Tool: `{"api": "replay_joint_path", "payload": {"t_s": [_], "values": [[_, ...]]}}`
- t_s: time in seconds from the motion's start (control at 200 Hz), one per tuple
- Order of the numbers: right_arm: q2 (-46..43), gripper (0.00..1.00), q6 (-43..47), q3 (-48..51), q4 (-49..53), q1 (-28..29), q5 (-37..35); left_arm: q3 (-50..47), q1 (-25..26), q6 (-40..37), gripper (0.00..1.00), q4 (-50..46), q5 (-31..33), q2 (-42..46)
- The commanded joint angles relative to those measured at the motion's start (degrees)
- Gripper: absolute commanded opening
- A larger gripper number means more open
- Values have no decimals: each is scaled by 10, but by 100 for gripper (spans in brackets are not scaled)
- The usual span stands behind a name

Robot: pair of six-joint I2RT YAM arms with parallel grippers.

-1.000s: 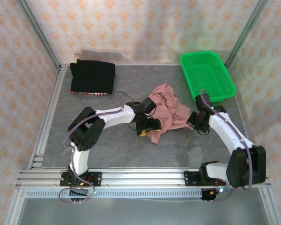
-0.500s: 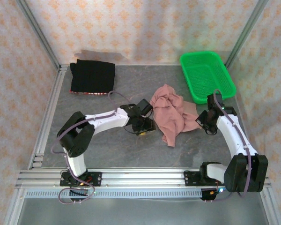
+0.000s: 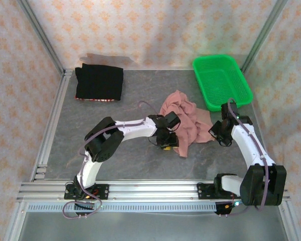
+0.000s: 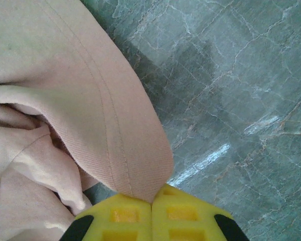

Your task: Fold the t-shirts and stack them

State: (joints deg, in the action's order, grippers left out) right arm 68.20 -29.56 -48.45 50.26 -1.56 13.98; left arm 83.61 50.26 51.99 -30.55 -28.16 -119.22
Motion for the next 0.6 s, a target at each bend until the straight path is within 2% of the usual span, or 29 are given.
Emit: {"api": "replay_joint_path", "payload": {"t_s": [0.0,0.24,0.275,0.445,0.595], "values": [[-21,0,-1,8,5,0,-1,36,5,-13,36,-26,0,-23],[-23,0,0,12,0,0,9,119,19,-36,32,-68,-6,-78],[-22,0,1,11,1,0,10,128,21,-38,29,-78,-8,-86],[-22,0,5,5,2,0,5,137,22,-46,1,-110,3,-87],[-24,0,14,-33,-9,0,12,142,4,-70,0,-158,46,-10]]}}
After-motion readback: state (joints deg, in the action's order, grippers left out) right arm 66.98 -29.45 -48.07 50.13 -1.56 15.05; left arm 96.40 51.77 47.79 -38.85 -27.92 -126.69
